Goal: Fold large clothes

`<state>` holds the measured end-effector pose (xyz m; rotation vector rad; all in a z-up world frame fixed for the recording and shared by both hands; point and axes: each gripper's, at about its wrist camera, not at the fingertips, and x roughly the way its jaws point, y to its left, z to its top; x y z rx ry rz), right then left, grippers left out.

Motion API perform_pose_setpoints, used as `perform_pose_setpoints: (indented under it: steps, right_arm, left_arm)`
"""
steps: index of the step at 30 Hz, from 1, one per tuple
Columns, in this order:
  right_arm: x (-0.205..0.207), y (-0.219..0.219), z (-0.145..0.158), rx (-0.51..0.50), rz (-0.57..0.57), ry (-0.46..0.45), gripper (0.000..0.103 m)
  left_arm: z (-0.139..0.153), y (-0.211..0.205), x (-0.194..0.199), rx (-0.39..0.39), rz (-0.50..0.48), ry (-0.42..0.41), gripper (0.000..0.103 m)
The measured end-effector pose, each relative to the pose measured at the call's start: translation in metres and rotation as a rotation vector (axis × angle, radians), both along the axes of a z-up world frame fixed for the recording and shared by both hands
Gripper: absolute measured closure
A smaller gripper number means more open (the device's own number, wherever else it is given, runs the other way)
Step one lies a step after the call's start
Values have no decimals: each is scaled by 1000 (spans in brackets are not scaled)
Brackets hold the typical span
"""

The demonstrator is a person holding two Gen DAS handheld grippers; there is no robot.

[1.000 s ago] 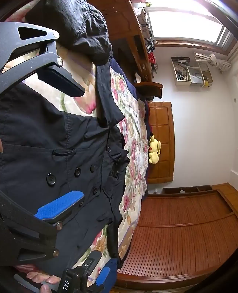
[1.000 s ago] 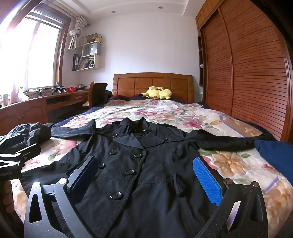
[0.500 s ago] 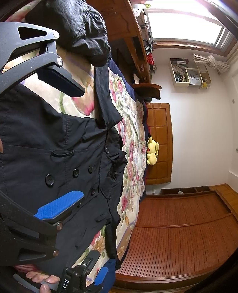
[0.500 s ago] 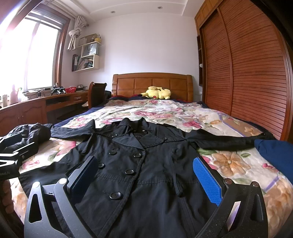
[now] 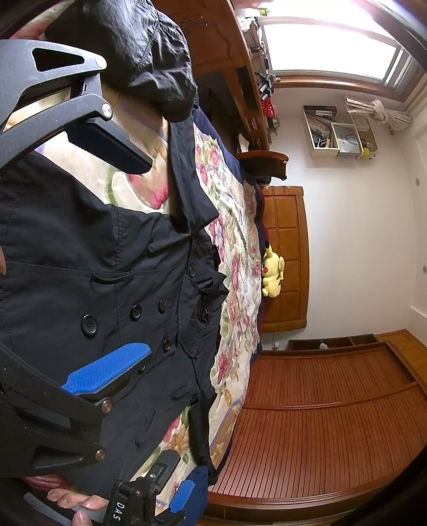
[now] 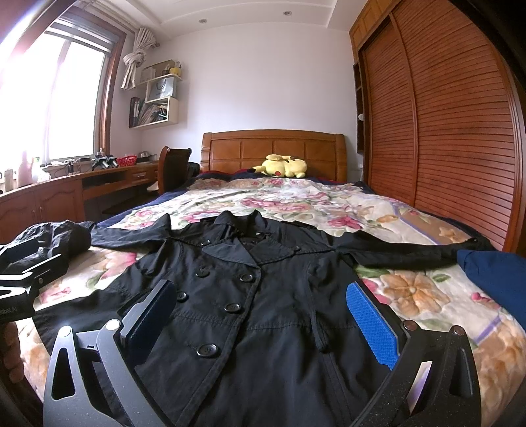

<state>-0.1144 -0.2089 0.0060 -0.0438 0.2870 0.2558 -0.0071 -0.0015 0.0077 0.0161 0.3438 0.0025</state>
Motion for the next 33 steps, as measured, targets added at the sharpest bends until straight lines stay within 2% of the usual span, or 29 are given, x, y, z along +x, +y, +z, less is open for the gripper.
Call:
perform_pose_setpoints:
  steps: [33]
  right_arm:
    - [0,-1,-1,7,-3,1,0]
  left_arm:
    - [0,2,-2,2,0,-4,0]
